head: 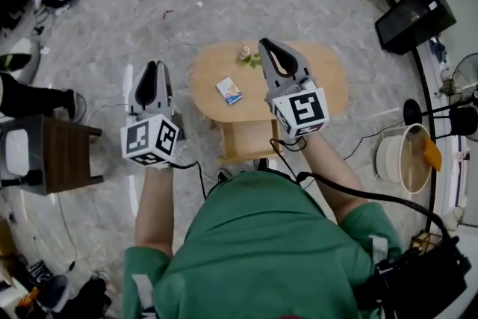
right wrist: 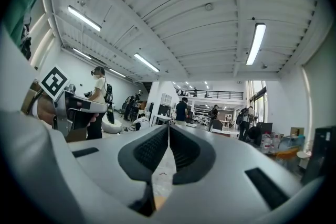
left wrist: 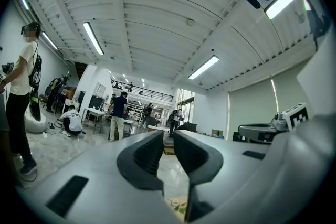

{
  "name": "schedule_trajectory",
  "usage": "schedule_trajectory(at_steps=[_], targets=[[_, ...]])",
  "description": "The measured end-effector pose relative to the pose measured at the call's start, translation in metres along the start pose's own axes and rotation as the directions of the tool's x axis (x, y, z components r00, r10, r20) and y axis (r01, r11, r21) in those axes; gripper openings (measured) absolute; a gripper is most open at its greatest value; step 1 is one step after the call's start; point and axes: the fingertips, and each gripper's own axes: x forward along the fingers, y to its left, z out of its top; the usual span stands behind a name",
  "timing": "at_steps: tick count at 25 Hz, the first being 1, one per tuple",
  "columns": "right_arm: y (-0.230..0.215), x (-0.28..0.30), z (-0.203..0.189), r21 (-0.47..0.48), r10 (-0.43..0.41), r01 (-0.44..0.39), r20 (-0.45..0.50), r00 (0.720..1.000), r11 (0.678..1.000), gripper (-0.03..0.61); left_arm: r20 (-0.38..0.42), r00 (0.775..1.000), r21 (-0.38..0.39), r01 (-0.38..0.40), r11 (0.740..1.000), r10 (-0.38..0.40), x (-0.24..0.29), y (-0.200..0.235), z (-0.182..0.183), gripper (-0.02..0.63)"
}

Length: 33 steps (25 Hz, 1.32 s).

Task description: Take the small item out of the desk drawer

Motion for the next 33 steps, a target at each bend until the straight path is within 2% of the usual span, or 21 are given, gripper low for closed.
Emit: schedule_trajectory(at_steps=[19, 27, 33], targets=[[0.006, -0.008, -0.012, 0.004, 0.02, -0.02, -0.028, 0.999, 1.0, 0.029, -0.023, 1.0, -0.036, -0.012, 0.999, 0.012, -0.012, -0.004, -0.021, 0.075], [0.027, -0.01, -0.015, 0.001, 0.036, -0.036, -0.037, 0.999, 0.999, 0.029, -0.036, 0.999, -0.046, -0.018, 0.999, 0.017, -0.029, 0.005, -0.028, 0.075], [0.001, -0.012, -0.014, -0.002, 0.048, -0.048, -0.033, 0.998, 0.999, 0.029, -0.043, 0.999, -0.041, -0.033, 0.999, 0.032, -0.018, -0.014, -0.029, 0.075]])
